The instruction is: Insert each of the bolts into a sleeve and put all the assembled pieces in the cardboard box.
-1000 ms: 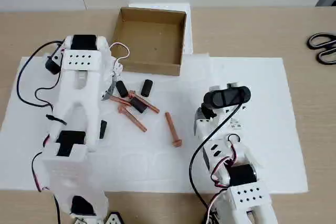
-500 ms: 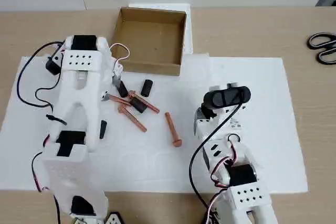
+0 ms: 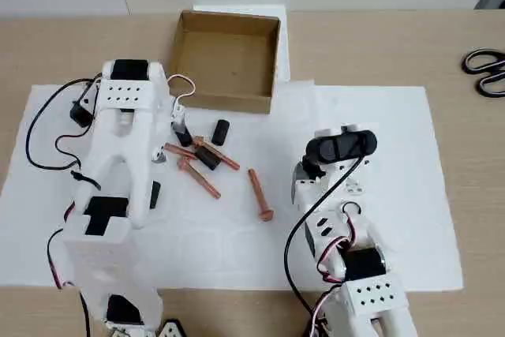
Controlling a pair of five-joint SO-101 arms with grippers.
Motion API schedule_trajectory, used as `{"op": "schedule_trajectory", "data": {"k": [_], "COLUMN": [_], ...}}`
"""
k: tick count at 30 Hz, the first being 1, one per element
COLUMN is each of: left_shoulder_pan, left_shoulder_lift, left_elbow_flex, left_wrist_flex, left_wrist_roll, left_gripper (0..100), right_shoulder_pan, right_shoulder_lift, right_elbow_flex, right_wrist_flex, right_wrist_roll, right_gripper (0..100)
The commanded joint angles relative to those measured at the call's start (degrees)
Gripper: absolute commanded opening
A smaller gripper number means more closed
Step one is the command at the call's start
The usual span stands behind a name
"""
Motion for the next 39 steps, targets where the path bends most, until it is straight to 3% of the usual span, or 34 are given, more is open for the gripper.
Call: {"op": "schedule_trajectory", "data": {"k": [1, 7, 21, 24, 27, 35, 39], "left_shoulder_pan": [-1.3, -6.0, -5.5, -4.2, -2.6, -0.8, -0.2], "left_shoulder_lift": [0.7, 8.4, 11.5, 11.5, 11.5, 11.0, 10.9], "left_elbow_flex": [-0.4, -0.5, -6.4, -6.4, -6.5, -6.5, -9.6], "left_wrist_flex": [-1.4, -2.0, -2.2, -2.5, -3.2, -5.9, -2.4], "left_wrist_roll": [0.4, 0.2, 0.5, 2.3, 4.0, 7.6, 7.5], "left_gripper": [24, 24, 24, 16, 1, 1, 1], "right_shoulder_pan": [0.0, 0.2, 0.0, 0.0, 0.1, 0.2, 0.2], "right_shoulder_lift": [-0.9, -1.0, -1.0, -1.0, -1.0, -1.0, -1.0], "right_elbow_flex": [0.6, 1.8, 1.4, 1.4, 1.4, 1.4, 1.4], "right_wrist_flex": [-1.4, -1.4, -1.5, -1.5, -1.5, -1.5, -1.5], "right_wrist_roll": [0.2, 0.1, 0.1, 0.1, 0.1, 0.1, 0.1], "right_gripper": [0.4, 0.4, 0.4, 0.4, 0.4, 0.4, 0.4]}}
